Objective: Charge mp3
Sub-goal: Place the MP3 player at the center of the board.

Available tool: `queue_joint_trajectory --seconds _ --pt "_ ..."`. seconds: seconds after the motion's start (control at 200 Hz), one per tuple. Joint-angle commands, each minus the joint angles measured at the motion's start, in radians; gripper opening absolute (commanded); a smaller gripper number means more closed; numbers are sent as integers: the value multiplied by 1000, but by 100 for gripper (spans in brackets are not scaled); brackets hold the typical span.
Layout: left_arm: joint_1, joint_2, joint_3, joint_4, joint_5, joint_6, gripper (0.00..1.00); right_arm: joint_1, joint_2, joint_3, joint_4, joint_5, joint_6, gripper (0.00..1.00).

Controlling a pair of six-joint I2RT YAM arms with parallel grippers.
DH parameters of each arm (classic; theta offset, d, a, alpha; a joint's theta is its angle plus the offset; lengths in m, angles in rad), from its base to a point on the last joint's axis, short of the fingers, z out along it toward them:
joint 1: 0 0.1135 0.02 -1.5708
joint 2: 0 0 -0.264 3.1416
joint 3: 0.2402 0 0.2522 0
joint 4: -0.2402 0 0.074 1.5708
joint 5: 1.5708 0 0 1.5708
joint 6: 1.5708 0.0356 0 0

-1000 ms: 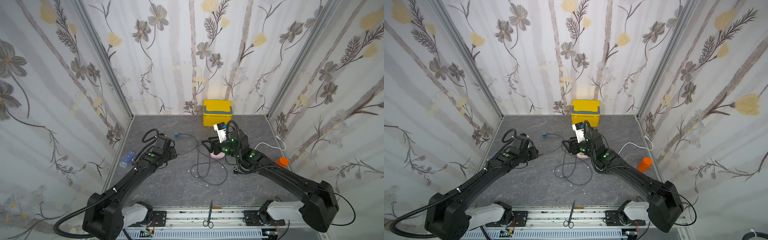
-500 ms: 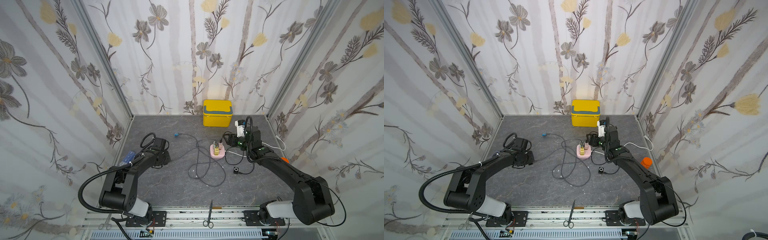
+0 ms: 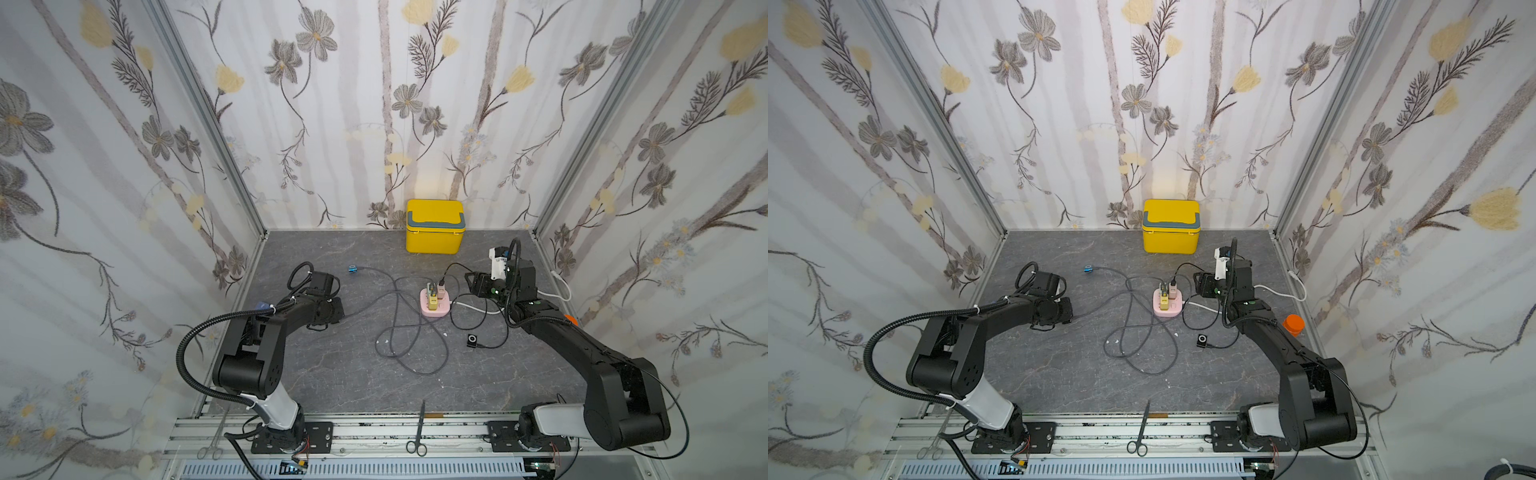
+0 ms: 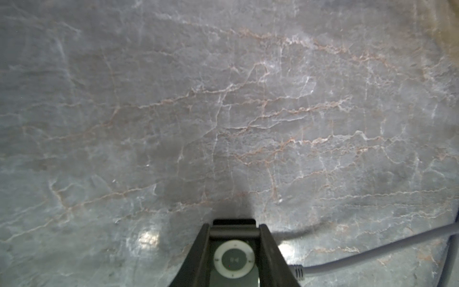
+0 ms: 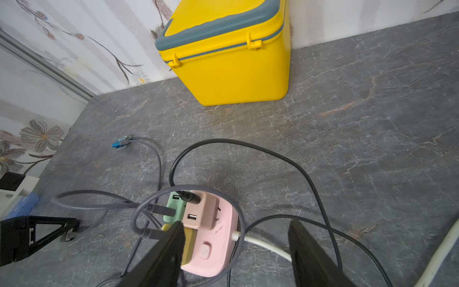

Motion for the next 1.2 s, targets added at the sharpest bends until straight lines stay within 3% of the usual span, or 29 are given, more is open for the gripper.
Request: queue_joint_trajectory --seconds 0.0,0.594,0.854,1.194 --pt "15 18 19 -58 -28 33 23 -7 -17 -13 27 11 -14 66" --pt "207 -26 110 -129 -170 40 24 -70 -68 -19 -7 42 -47 68" --pt "199 31 108 -16 -11 30 25 -88 -55 -19 0 37 -50 68" --pt "170 97 147 14 23 21 31 -93 -45 -24 3 32 -48 68"
